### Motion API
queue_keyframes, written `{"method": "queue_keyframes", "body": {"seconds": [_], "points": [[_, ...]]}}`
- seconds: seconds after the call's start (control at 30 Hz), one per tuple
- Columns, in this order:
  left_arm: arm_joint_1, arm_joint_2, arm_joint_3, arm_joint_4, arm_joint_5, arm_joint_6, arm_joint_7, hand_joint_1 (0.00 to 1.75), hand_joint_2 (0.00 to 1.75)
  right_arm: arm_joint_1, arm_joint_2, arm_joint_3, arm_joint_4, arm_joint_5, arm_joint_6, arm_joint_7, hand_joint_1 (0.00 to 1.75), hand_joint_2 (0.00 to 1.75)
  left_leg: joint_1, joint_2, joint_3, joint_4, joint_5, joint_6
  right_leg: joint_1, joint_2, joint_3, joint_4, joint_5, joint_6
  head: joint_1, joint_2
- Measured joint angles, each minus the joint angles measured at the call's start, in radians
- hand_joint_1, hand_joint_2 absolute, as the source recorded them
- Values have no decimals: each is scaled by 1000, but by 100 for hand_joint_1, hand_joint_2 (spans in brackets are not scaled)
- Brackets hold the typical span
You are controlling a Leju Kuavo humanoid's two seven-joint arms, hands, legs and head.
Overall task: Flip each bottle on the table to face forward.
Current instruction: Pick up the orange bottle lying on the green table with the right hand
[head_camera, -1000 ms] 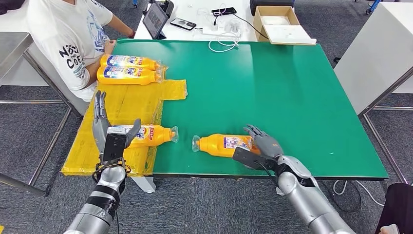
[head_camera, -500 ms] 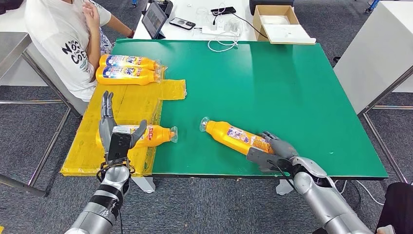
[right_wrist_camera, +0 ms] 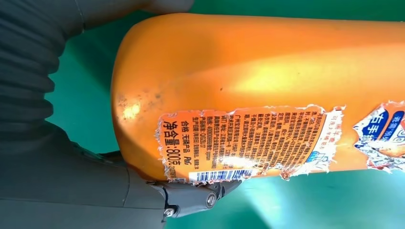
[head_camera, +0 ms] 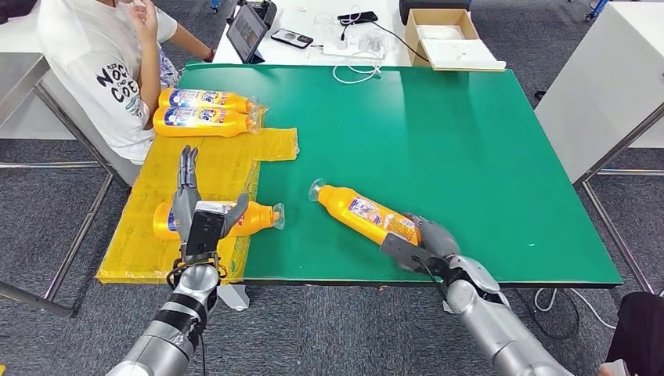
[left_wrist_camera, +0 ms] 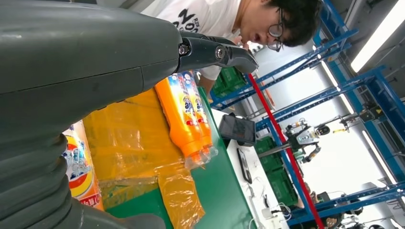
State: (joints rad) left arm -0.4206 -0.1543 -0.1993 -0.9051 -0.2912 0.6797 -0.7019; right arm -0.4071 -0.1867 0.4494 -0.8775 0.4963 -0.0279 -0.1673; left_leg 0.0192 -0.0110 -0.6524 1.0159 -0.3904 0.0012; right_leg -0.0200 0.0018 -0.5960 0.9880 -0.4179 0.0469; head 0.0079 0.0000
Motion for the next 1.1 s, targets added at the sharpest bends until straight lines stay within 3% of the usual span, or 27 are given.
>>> {"method": "queue_keyframes", "body": {"seconds": [0.2,0.37,0.6,0.73,0.9,1.1], "points": [[-4,-1,-1,19,7,-4,0,0,175,9,40,-9,14,-5,-28,-13,168,175,0,0,0,0,0,0,0,0,0,0,0,0,0,0],[-5,-2,-1,28,8,-8,0,0,175,11,52,-14,20,-5,-31,-15,151,175,0,0,0,0,0,0,0,0,0,0,0,0,0,0],[-7,-3,0,36,21,-31,0,0,175,30,73,-33,22,-5,-84,-45,174,175,0,0,0,0,0,0,0,0,0,0,0,0,0,0],[-7,-3,0,37,21,-33,0,0,175,34,77,-36,20,-5,-96,-51,175,175,0,0,0,0,0,0,0,0,0,0,0,0,0,0],[3,-6,4,41,24,-49,0,0,175,133,157,-125,-133,19,-324,-135,172,175,0,-1,-3,0,0,0,0,0,-2,0,0,0,0,0],[15,-13,25,41,24,-68,0,0,175,204,233,-221,-314,-5,-508,-241,175,175,0,-2,-4,0,0,0,0,0,-3,0,0,0,0,0]]}}
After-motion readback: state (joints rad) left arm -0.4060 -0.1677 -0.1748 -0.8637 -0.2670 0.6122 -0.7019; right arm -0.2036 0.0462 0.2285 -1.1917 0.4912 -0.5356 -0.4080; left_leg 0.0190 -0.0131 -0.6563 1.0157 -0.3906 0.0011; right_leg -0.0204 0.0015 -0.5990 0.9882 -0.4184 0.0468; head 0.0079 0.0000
